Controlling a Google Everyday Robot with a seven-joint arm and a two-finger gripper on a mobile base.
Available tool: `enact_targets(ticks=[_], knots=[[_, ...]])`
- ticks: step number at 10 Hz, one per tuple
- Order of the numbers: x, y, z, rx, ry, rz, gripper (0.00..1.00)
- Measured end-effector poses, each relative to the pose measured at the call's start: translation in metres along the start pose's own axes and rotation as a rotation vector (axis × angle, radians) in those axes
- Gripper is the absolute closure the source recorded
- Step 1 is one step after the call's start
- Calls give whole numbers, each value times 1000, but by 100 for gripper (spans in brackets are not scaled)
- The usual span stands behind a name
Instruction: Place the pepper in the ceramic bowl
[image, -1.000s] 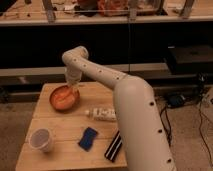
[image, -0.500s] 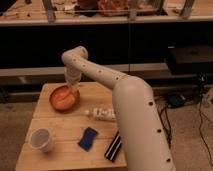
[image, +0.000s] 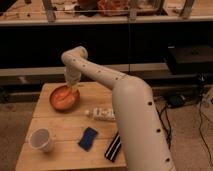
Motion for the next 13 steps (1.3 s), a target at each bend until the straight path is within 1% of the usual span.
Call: enact_targets(ticks=[3, 4, 5, 6, 13], knots=[[0, -1, 1, 0, 0, -3, 99], [-1, -1, 1, 0, 0, -4, 92], [-1, -1, 1, 0, -1, -4, 83], [-1, -1, 2, 0, -1, -5, 78], [-1, -2, 4, 0, -1, -10, 78]])
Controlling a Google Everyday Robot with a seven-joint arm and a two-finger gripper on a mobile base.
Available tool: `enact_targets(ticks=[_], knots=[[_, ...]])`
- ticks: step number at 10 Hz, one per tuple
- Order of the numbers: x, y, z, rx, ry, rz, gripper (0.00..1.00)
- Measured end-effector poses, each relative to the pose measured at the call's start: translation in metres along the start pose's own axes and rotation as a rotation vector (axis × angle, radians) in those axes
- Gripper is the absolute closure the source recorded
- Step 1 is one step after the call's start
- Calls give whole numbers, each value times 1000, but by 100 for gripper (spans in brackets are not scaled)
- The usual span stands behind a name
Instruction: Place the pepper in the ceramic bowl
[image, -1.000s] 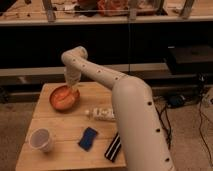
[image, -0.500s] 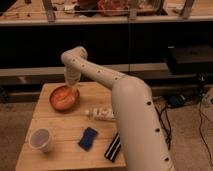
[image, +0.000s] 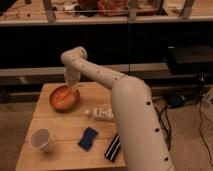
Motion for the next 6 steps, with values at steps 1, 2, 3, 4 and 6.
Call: enact_targets(ticks=[1, 2, 3, 4, 6], knots=[[0, 0, 0, 0, 0, -1, 78], [0, -1, 0, 1, 0, -2, 78], [0, -1, 1, 1, -1, -3, 78], [-1, -1, 1, 0, -1, -3, 78], [-1, -1, 2, 1, -1, -5, 73]])
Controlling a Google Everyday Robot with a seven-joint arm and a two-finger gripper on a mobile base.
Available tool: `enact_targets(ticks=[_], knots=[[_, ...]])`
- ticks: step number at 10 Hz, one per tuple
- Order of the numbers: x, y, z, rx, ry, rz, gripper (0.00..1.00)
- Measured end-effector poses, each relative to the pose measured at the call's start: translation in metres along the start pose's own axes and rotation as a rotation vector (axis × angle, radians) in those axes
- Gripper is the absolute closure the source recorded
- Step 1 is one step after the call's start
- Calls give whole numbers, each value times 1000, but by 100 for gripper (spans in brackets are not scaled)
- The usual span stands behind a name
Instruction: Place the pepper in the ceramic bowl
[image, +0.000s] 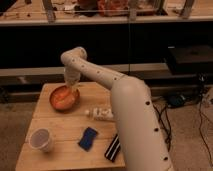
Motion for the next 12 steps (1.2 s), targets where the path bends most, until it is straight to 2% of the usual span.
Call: enact_targets(ticks=[2, 8, 9, 10, 12], knots=[[0, 0, 1, 0, 0, -1, 58], [-1, -1, 2, 0, -1, -6, 56], [-1, -1, 2, 0, -1, -7, 49], [-1, -1, 3, 0, -1, -8, 38], [-1, -1, 3, 0, -2, -10, 32]])
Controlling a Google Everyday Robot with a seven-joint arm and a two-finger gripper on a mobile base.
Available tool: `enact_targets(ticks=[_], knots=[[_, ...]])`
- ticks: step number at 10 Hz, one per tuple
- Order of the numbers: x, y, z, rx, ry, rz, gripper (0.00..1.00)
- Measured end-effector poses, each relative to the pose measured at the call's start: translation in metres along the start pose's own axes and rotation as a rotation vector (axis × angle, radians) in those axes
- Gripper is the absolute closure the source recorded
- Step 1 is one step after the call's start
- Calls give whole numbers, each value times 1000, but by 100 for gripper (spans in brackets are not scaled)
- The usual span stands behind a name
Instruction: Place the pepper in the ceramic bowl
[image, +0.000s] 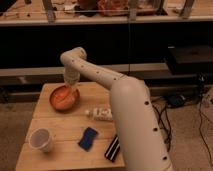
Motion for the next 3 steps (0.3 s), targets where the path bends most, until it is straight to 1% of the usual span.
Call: enact_targets(ticks=[3], knots=[[0, -1, 0, 1, 0, -2, 32]])
